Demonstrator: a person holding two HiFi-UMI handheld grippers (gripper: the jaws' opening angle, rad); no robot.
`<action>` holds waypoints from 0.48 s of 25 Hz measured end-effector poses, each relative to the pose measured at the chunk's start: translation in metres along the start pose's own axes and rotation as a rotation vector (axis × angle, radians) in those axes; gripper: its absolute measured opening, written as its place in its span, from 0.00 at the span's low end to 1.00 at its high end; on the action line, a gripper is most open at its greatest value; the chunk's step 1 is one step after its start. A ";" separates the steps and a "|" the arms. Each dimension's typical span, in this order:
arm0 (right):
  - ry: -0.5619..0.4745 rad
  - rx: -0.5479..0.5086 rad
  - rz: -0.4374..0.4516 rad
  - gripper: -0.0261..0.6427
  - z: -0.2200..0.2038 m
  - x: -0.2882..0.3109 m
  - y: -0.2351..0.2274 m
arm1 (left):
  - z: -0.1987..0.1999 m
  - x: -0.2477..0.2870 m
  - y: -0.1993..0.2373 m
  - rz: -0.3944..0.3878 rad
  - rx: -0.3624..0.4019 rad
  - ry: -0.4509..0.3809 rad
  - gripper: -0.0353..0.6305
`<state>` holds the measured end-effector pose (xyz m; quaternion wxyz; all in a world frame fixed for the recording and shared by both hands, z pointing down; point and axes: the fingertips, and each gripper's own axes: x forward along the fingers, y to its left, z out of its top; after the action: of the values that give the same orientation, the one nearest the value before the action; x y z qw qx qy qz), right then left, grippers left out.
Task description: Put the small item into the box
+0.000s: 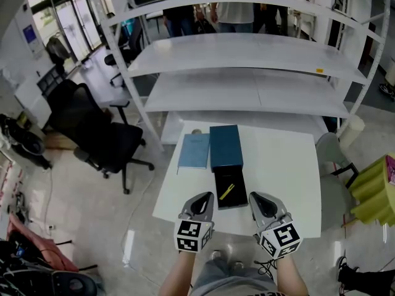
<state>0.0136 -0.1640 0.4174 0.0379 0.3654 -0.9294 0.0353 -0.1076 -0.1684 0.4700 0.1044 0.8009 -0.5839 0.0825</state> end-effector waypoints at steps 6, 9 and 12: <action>-0.009 -0.006 0.008 0.04 0.003 -0.007 0.004 | 0.018 -0.023 -0.004 0.025 -0.002 -0.079 0.08; -0.016 -0.010 0.013 0.04 0.006 -0.011 0.005 | 0.025 -0.032 -0.008 0.032 -0.004 -0.113 0.08; -0.024 -0.011 0.017 0.04 0.009 -0.015 0.006 | 0.032 -0.043 -0.011 0.045 0.009 -0.139 0.08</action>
<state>0.0202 -0.1500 0.4072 0.0285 0.3576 -0.9331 0.0261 -0.1094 -0.1343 0.4279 0.0580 0.7917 -0.6073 0.0316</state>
